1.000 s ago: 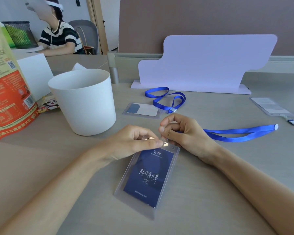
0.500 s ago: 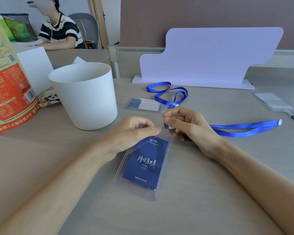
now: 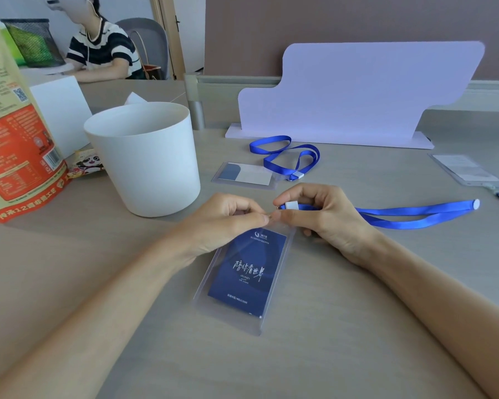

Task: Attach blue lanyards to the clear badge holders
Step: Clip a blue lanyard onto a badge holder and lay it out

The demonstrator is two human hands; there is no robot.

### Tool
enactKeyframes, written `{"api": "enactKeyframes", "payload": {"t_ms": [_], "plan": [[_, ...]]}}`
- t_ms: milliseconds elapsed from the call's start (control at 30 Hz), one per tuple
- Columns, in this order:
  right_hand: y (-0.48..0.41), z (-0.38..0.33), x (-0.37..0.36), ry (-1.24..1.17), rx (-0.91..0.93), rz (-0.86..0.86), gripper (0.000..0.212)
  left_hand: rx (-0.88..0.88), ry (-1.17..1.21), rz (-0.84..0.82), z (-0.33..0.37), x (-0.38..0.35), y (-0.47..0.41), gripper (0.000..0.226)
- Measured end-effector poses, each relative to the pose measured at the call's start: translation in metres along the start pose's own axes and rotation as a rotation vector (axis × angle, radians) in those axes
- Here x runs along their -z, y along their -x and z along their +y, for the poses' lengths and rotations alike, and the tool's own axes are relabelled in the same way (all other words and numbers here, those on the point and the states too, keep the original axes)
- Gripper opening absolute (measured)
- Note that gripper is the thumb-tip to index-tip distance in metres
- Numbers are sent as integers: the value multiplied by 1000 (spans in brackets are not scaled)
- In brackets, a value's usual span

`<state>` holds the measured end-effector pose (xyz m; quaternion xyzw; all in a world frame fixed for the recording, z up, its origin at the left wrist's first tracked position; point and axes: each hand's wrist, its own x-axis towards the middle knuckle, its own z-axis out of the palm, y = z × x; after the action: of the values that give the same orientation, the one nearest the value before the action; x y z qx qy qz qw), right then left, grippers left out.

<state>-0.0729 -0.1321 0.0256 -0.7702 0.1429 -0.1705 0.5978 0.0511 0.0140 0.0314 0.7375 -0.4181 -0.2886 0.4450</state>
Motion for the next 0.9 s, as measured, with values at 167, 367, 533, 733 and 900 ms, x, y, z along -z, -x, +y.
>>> {"api": "enactKeyframes", "payload": {"t_ms": [167,367,533,733,900], "plan": [[-1,2,0,-2,4,-11,14,8,-44,33,-1,-2,-1,13],[-2,2,0,-60,28,-21,24,-28,-63,78,0,-7,0,13],[-4,4,-2,-49,24,23,57,-62,-93,111,-2,-11,-1,14],[-4,4,-3,-89,2,74,59,-46,-28,113,-5,-12,-2,13],[-10,9,1,-168,11,203,52,35,32,62,-5,-2,-4,33]]}}
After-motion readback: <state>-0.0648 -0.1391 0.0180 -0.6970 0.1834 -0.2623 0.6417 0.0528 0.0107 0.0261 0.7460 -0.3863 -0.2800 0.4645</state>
